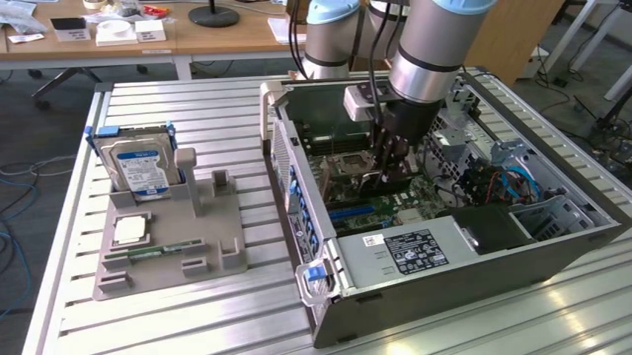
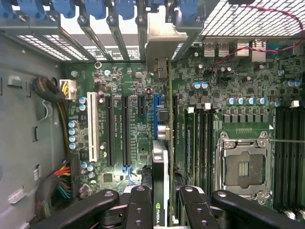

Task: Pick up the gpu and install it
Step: 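Insert the gpu into the slot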

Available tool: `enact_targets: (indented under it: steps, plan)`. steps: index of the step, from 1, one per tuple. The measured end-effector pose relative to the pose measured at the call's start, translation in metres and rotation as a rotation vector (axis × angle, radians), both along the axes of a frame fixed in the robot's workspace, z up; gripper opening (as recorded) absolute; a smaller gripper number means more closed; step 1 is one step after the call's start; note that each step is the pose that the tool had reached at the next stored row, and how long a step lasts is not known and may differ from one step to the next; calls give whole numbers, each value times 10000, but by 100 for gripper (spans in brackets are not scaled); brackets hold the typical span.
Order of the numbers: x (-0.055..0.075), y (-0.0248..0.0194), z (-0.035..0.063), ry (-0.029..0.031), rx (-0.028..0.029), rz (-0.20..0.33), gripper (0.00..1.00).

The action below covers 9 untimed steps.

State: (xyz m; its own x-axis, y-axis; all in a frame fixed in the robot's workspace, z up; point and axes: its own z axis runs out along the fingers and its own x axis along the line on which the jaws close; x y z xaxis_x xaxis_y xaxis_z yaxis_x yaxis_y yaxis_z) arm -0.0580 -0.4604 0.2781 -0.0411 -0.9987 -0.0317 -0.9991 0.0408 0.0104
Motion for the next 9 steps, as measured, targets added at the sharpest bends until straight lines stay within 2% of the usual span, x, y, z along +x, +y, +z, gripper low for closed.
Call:
enact_targets:
  steps: [9]
  plan:
    - [-51,0,-60,-19,-1,1,27]
